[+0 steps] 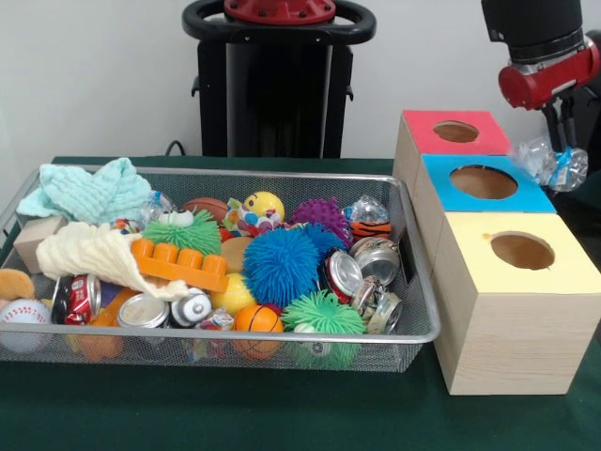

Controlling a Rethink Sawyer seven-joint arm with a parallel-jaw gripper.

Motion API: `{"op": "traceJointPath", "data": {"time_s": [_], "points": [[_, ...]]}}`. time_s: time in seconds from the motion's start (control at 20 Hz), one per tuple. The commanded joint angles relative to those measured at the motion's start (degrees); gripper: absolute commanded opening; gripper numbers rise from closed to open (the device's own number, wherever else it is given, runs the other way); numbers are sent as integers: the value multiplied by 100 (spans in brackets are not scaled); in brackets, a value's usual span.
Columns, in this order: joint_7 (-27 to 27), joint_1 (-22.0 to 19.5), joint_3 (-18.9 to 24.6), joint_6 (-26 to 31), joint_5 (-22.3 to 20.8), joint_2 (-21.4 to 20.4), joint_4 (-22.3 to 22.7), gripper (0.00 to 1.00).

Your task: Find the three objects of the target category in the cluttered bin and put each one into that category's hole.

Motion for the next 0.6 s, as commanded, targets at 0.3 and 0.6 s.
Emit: {"op": "traceJointPath", "data": {"time_s": [0.3, 0.6], "points": [[1073, -402, 659, 64, 220, 81, 478, 0], [1103, -558, 935, 343, 411, -233, 614, 0]]}}
